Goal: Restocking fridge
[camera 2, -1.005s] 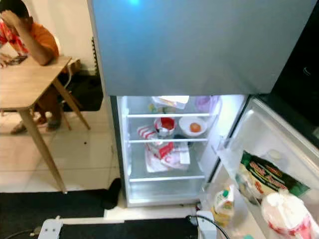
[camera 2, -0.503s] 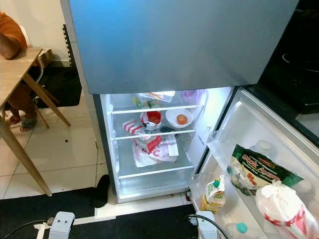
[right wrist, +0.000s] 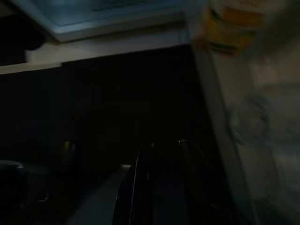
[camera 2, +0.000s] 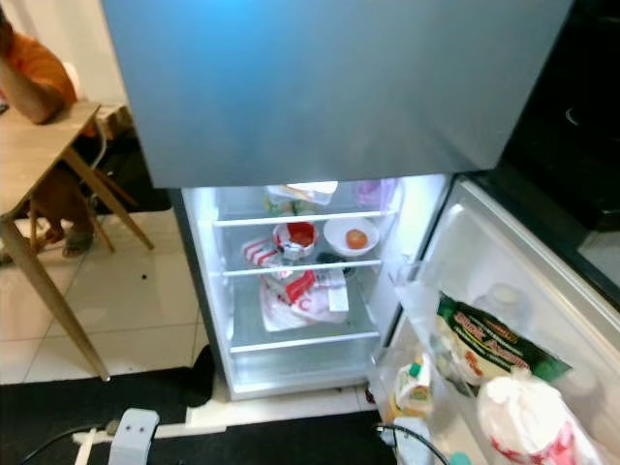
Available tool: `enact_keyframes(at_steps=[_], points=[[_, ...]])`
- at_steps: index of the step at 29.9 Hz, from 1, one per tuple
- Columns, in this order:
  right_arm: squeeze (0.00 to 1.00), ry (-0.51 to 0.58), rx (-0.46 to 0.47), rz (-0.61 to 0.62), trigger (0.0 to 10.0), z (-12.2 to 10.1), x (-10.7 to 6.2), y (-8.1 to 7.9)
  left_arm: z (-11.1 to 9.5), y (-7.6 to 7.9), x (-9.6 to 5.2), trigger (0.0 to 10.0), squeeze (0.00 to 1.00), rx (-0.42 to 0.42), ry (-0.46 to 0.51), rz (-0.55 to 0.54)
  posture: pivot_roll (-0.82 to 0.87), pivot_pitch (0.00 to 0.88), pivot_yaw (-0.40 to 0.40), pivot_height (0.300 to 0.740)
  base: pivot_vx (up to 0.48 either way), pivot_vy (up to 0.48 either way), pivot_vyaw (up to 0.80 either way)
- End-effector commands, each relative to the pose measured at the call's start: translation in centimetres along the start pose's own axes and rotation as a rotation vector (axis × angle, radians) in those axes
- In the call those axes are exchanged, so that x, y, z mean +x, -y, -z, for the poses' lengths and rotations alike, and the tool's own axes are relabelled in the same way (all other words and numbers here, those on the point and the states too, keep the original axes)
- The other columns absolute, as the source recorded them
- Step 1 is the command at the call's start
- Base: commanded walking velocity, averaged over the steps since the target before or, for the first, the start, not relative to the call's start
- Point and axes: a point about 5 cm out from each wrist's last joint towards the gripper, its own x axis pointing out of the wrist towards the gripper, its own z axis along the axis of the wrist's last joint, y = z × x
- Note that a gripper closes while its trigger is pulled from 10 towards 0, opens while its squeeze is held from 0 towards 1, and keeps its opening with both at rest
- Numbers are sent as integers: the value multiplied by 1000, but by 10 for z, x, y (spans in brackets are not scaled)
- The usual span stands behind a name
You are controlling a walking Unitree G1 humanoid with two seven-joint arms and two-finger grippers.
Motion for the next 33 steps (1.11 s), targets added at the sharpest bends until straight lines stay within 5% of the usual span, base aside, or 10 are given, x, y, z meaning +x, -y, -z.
enact_keyframes(at_steps=[1,24,33], points=[[0,-32,-2,6,10000,9,-1,0,2,6,1,10000,0,14,-8,13,26,5,-15,740,0,0,0],[0,4,15,5,10000,4,0,-5,4,12,3,10000,0,-5,-49,10,-13,0,10,740,0,0,0],[0,6,95,30,10000,9,-2,4,-7,21,9,10000,0,22,-30,50,-38,0,29,740,0,0,-242]])
